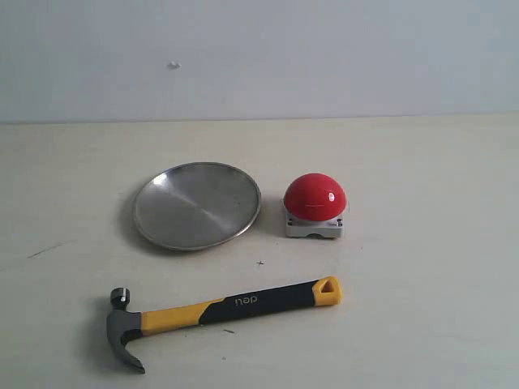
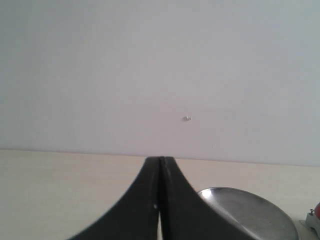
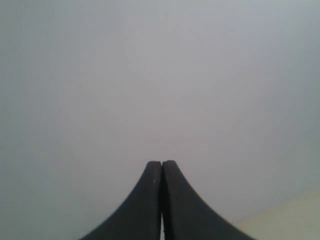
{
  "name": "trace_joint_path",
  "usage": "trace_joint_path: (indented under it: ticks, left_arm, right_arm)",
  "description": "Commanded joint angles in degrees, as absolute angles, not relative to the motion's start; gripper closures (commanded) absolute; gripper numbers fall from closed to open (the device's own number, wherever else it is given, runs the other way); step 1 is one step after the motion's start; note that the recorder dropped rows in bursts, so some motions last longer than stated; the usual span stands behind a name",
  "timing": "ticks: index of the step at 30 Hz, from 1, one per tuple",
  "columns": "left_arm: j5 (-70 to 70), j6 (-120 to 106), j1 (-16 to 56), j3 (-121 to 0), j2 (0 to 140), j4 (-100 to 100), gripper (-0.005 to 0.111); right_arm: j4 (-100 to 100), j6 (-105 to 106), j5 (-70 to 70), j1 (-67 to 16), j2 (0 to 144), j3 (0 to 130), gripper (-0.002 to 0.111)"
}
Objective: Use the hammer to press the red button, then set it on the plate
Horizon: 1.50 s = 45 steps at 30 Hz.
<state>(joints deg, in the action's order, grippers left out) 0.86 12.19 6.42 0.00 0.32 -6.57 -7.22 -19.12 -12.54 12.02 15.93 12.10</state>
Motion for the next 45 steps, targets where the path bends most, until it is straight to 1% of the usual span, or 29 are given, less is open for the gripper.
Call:
trace_joint_path:
  ticks: [1, 3, 6, 7, 11, 12, 14, 15, 16, 19, 22, 24, 25, 28, 37, 39, 42, 45]
  left_arm:
    - [0.97, 12.27, 6.22, 0.0, 0.0, -6.64, 0.107]
    - [0.97, 12.27, 6.22, 0.0, 0.0, -6.64, 0.107]
    - [0.97, 12.27, 6.22, 0.0, 0.0, -6.64, 0.107]
    - [0.97, 12.27, 6.22, 0.0, 0.0, -6.64, 0.107]
    - [0.97, 12.27, 6.22, 0.0, 0.0, -6.64, 0.107]
    - [0.97, 12.27, 6.22, 0.0, 0.0, -6.64, 0.107]
    - [0.97, 12.27, 6.22, 0.0, 0.0, -6.64, 0.107]
    - [0.97, 12.27, 6.22, 0.0, 0.0, -6.64, 0.107]
    - [0.97, 12.27, 6.22, 0.0, 0.0, -6.64, 0.107]
    - [0.97, 12.27, 6.22, 0.0, 0.0, -6.64, 0.107]
    - [0.97, 12.27, 6.22, 0.0, 0.0, -6.64, 0.107]
    - [0.97, 12.27, 6.22, 0.0, 0.0, -6.64, 0.107]
    - [0.97, 12.27, 6.22, 0.0, 0.0, -6.64, 0.107]
    - [0.97, 12.27, 6.22, 0.0, 0.0, -6.64, 0.107]
    - [0.97, 12.27, 6.22, 0.0, 0.0, -6.64, 0.107]
    - [0.97, 12.27, 6.22, 0.0, 0.0, -6.64, 0.107]
    - [0.97, 12.27, 6.22, 0.0, 0.0, -6.64, 0.107]
    - [0.97, 12.27, 6.22, 0.0, 0.0, -6.64, 0.107]
  right_arm:
    - [-6.55, -12.65, -1.71, 12.04, 27.69, 20.04, 0.108]
    - [-6.55, -10.26, 3.71, 12.04, 32.03, 23.16, 0.108]
    - [-6.76, -3.69, 15.25, 12.04, 42.46, 30.48, 0.108]
    - [-8.06, 1.71, 20.83, 12.04, 47.21, 34.32, 0.108]
    - [-12.85, 14.12, 36.48, 12.04, 58.16, 42.81, 0.108]
    - [-15.57, 20.26, 43.18, 12.04, 62.74, 46.29, 0.108]
    - [-18.73, 26.75, 48.93, 12.04, 66.74, 48.82, 0.108]
    - [-20.71, 30.1, 51.17, 11.79, 68.64, 49.72, 0.107]
    - [-21.97, 33.15, 52.54, 10.5, 71.58, 50.47, 0.103]
    - [-21.82, 39.4, 51.69, 3.63, 77.63, 51.42, 0.091]
    - [-18.19, 45.88, 51.69, -6.18, 84.59, 54.7, 0.09]
    - [-14.14, 46.4, 51.56, -10.55, 87.76, 56.49, 0.09]
    - [-13.68, 46.4, 51.56, -11.49, 88.6, 56.96, 0.09]
    - [-13.39, 46.4, 50.86, -13.65, 90.45, 57.12, 0.09]
    - [-13.37, 43.78, 50.88, -13.96, 88.9, 57.12, 0.09]
    - [-13.37, 42.39, 48.43, -13.96, 87.58, 56.46, 0.094]
    - [-14.59, 41.93, 40.65, -13.96, 84.49, 53.19, 0.108]
    - [-16.05, 41.93, 34.81, -13.96, 82.49, 49.53, 0.108]
